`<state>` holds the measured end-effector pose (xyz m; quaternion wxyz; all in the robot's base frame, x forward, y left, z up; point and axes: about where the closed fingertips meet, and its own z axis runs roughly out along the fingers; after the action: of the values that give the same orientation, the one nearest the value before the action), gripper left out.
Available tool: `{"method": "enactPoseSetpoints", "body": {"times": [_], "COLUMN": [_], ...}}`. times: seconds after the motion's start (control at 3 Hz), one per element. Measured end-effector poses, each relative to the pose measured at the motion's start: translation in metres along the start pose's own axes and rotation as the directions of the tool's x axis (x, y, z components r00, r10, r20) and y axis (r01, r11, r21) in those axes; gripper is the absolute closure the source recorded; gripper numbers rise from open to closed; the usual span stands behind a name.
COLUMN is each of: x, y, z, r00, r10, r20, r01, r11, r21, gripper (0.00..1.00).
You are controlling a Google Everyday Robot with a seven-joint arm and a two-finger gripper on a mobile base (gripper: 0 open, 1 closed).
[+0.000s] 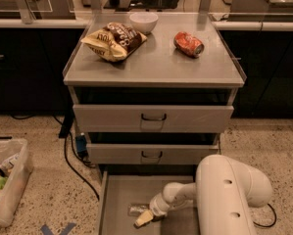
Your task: Pick water bottle from bottom drawer and place on counter
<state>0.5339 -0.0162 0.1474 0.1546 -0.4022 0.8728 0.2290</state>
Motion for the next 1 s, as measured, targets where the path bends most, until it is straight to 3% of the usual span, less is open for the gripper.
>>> {"method": "enactPoseSetpoints", "body": {"times": [0.33, 1.0], "x": [0.0, 0.008], "y": [0.0, 0.0], "z": [0.0, 0.02], "r00": [1.0, 0.999], "r10": [0.0, 0.005], "r20": [0.0, -0.039], "r01": [0.0, -0.005], "r11": [1.0, 1.0], "r21": [0.0, 0.0], "gripper": [0.0, 0.0]}}
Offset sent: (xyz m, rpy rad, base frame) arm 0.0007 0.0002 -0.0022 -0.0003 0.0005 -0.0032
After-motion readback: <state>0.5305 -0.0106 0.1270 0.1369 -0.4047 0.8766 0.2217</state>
